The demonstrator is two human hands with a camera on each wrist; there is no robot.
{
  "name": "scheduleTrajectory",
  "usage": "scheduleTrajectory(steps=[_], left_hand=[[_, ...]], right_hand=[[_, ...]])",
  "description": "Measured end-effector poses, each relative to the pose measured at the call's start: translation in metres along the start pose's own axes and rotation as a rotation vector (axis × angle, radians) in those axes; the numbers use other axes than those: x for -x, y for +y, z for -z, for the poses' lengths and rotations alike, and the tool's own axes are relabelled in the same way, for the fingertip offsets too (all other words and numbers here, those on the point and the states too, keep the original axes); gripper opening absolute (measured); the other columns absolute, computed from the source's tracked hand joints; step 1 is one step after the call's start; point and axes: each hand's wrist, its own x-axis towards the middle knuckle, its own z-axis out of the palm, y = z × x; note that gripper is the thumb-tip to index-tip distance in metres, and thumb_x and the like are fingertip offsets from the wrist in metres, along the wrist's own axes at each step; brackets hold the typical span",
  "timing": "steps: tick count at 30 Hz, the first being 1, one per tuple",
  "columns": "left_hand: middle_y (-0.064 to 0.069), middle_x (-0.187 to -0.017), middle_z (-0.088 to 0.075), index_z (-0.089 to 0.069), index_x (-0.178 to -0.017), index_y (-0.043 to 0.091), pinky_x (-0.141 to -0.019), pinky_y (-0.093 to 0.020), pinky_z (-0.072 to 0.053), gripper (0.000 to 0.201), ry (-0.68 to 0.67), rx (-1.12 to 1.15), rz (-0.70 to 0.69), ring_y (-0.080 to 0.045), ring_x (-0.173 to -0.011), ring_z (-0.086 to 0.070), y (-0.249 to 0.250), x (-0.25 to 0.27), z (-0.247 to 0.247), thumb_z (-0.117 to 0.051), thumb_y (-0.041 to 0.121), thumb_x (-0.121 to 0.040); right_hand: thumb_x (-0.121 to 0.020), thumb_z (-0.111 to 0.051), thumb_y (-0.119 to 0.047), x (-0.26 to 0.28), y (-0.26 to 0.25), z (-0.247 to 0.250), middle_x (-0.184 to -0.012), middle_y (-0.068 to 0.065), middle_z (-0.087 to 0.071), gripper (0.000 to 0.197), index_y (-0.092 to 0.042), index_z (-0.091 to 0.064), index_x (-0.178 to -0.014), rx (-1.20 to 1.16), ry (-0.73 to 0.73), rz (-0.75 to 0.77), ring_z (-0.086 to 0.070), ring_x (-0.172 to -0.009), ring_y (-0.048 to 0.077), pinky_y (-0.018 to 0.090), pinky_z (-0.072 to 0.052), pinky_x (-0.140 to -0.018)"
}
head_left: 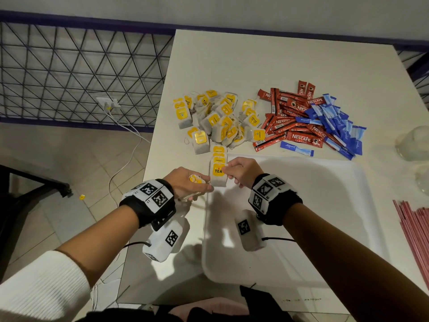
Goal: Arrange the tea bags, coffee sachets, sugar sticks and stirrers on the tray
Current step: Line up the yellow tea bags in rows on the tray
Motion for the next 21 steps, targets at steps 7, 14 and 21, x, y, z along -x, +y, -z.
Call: scheduleTrajectory(steps=[7, 14, 21], left_hand=[[0.002, -0.077, -0.06, -0.067, -0.094, 0.023, -0.075, -0.021, -0.04, 0.017, 0.133, -0.436, -0.048, -0.012, -0.073, -0.053, 0.008, -0.007, 0.002, -0.067, 0.036, -0.082], [0.001, -0.092, -0.058, -0.059, -0.1, 0.019, -0.078, -0.025, -0.041, 0.04, 0.134, -0.581, -0.021, -0.016, -0.089, -0.054, 0.014, -0.018, -0.005, -0.069, 0.049, -0.076], [0.0, -0.092, -0.055, -0.05, -0.092, 0.022, -0.075, -0.026, -0.04, 0.036, 0.131, -0.652, 0.011, -0.018, -0.087, -0.052, 0.016, -0.019, -0.006, -0.065, 0.052, -0.078]], right_hand=[[-0.087, -0.061, -0.021, -0.002, 0.0, -0.001, -0.064, -0.002, -0.058, 0.011, -0.013, -0.055, -0.093, 0.004, 0.003, -0.023, -0.045, -0.053, 0.01, 0.019, -0.034, -0.05], [-0.087, -0.061, -0.021, 0.0, -0.001, -0.001, -0.066, -0.001, -0.06, 0.01, -0.014, -0.054, -0.091, -0.007, -0.004, -0.036, -0.047, -0.056, 0.012, 0.021, -0.037, -0.05], [-0.087, -0.062, -0.023, 0.002, -0.004, -0.001, -0.066, -0.002, -0.06, 0.01, -0.017, -0.053, -0.086, -0.016, 0.005, -0.033, -0.047, -0.056, 0.012, 0.022, -0.037, -0.05]])
